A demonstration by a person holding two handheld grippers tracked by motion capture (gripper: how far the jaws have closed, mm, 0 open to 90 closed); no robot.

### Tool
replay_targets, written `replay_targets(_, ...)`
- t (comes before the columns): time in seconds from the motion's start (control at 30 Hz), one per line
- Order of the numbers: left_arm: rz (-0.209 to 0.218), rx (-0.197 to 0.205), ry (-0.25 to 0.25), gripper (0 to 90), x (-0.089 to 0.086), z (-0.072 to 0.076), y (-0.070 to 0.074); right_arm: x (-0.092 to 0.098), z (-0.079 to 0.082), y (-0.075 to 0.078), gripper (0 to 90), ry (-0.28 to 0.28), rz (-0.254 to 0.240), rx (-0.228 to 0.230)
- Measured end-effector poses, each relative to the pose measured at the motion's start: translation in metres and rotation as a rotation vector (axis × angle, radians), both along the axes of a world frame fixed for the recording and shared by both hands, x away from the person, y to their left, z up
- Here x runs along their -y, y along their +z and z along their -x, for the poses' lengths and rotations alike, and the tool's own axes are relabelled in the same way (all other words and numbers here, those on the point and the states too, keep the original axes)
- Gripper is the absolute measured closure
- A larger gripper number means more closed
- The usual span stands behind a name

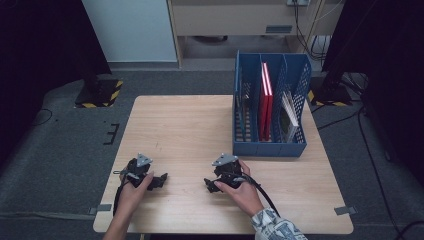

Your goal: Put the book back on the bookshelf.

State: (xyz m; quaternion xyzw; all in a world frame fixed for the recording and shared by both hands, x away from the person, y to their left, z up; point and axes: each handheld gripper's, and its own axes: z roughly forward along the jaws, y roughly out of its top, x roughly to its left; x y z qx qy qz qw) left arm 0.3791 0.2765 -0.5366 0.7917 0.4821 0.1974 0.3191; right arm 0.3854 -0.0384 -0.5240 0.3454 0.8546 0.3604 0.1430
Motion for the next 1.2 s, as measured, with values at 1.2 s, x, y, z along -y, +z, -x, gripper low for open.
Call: replay_targets(1.2,0.003,0.001,-0.003,0.0,0.0,0.0,0.0,-0.016,-0.027,-0.015,2.5,-0.152,0.006,-0.011)
